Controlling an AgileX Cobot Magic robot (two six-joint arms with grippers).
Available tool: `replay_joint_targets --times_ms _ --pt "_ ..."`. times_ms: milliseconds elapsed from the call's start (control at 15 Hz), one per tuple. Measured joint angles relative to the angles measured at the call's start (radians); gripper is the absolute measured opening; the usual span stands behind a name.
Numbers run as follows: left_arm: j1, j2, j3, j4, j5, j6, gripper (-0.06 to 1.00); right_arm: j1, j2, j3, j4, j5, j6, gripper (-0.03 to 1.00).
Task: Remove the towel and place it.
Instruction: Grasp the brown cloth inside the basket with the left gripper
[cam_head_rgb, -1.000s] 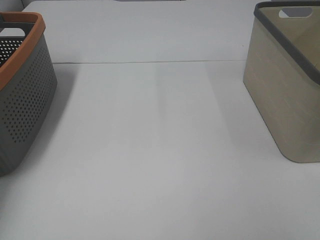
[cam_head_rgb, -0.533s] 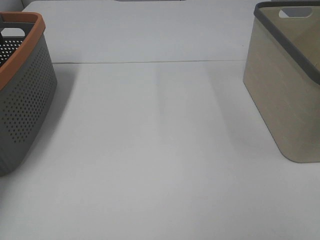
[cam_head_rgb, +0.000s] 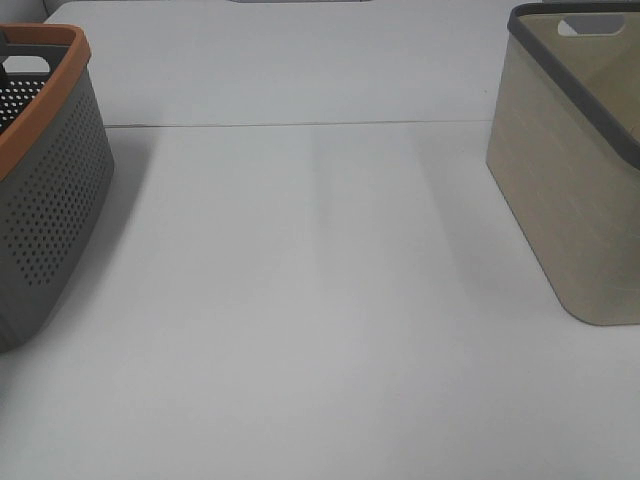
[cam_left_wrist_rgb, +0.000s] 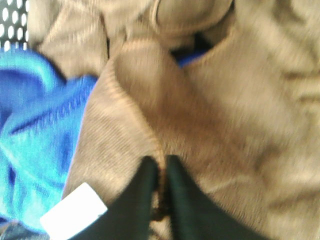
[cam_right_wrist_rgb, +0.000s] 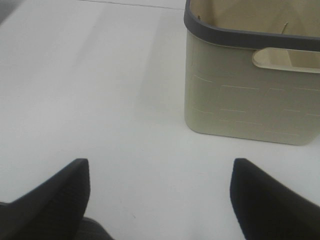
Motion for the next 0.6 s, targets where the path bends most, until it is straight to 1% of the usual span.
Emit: replay_joint_targets --times_ms 67,267,467,600 --pt "0.000 0.000 0.000 0.002 0.004 0.013 0.00 0.000 0.000 0.000 0.000 0.000 0.000 0.74" --pt "0.000 -0.002 -0.009 0.003 0.009 0.021 0.00 0.000 0.000 0.000 0.000 0.000 0.000 0.74" --pt "0.000 -0.068 -0.050 0.000 0.011 0.025 0.00 0.000 0.000 0.000 0.000 0.000 0.000 0.74" --pt "0.000 -0.134 -0.078 -0.020 0.012 0.038 0.00 0.000 0.000 0.000 0.001 0.000 0.000 0.74"
